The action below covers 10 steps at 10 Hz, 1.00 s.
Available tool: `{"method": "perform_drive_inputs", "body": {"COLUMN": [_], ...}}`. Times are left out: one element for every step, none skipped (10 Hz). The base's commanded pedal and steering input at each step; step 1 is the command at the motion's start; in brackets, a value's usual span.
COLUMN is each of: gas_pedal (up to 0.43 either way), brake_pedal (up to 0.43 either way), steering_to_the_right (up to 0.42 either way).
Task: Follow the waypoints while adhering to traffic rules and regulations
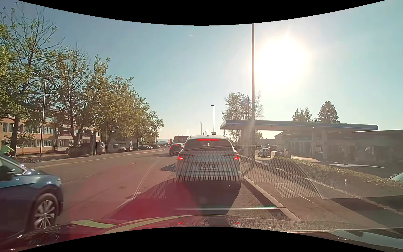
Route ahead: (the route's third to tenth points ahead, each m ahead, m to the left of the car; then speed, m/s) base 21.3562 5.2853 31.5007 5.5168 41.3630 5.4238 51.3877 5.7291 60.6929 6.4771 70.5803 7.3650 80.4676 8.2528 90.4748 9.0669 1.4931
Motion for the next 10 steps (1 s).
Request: {"method": "perform_drive_inputs", "body": {"gas_pedal": [0.000,0.000,0.000,0.000,0.000,0.000,0.000,0.000,0.000,0.000], "brake_pedal": [0.079,0.079,0.079,0.085,0.085,0.085,0.079,0.085,0.085,0.085], "steering_to_the_right": [-0.008,-0.009,-0.008,-0.009,-0.009,-0.009,-0.009,-0.008,-0.008,-0.008]}}
